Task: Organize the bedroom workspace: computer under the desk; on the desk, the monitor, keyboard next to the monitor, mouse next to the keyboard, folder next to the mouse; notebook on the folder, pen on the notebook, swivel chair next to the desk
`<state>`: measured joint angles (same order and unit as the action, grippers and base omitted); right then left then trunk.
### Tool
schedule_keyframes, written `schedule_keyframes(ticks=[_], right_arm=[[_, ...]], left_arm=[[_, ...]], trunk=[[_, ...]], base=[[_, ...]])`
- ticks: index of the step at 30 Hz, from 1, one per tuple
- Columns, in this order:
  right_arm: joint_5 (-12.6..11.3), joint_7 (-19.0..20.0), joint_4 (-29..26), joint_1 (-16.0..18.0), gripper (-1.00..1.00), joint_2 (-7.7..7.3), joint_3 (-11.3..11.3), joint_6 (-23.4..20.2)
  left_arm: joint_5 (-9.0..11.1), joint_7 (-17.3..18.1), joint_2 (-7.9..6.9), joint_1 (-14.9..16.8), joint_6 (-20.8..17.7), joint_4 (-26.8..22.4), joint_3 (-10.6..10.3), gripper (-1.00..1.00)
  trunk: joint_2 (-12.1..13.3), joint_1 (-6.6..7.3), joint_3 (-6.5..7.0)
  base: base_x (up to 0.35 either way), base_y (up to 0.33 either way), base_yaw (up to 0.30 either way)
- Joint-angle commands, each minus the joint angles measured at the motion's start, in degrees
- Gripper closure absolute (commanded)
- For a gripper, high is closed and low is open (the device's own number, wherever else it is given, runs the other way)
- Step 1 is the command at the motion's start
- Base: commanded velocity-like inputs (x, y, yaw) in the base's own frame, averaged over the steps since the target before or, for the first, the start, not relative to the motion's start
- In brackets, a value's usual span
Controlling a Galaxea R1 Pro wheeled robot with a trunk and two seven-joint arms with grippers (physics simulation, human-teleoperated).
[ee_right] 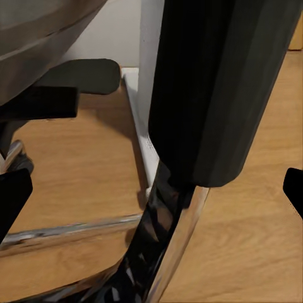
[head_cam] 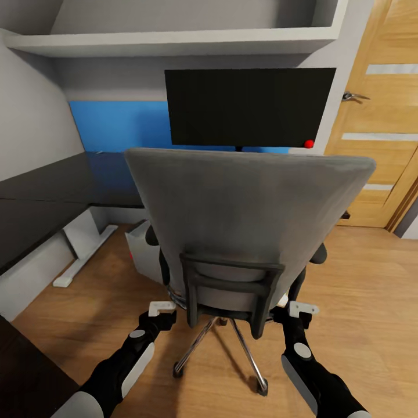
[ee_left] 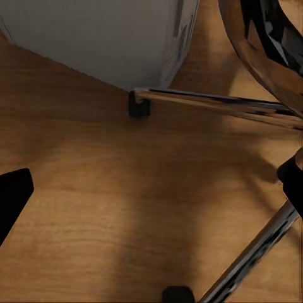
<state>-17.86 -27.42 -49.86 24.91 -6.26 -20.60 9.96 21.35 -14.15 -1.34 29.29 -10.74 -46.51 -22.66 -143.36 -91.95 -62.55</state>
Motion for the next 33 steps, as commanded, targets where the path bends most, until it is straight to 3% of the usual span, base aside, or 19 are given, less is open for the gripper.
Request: schedule_keyframes(ticks=[1, 9, 33], right_arm=[[-0.8, -0.3, 0.0, 0.0, -1.00, -0.08, -0.4, 0.3], [-0.8, -0.3, 0.0, 0.0, -1.00, -0.07, -0.4, 0.3], [-0.8, -0.2, 0.1, 0.0, -1.00, -0.07, -0.4, 0.3]], left_arm=[[0.4, -0.4, -0.07, 0.1, -0.1, -1.8, -0.4, -1.00], [0.4, -0.4, -0.11, 0.1, -0.2, -1.7, -0.4, -1.00], [0.4, -0.4, -0.16, 0.1, -0.2, -1.7, -0.4, -1.00]], trunk=[[0.0, 0.00, -0.05], [0.0, 0.00, -0.05], [0.0, 0.00, -0.05]], base=[[0.099, -0.068, -0.002], [-0.006, -0.013, 0.000], [-0.315, 0.000, 0.000]])
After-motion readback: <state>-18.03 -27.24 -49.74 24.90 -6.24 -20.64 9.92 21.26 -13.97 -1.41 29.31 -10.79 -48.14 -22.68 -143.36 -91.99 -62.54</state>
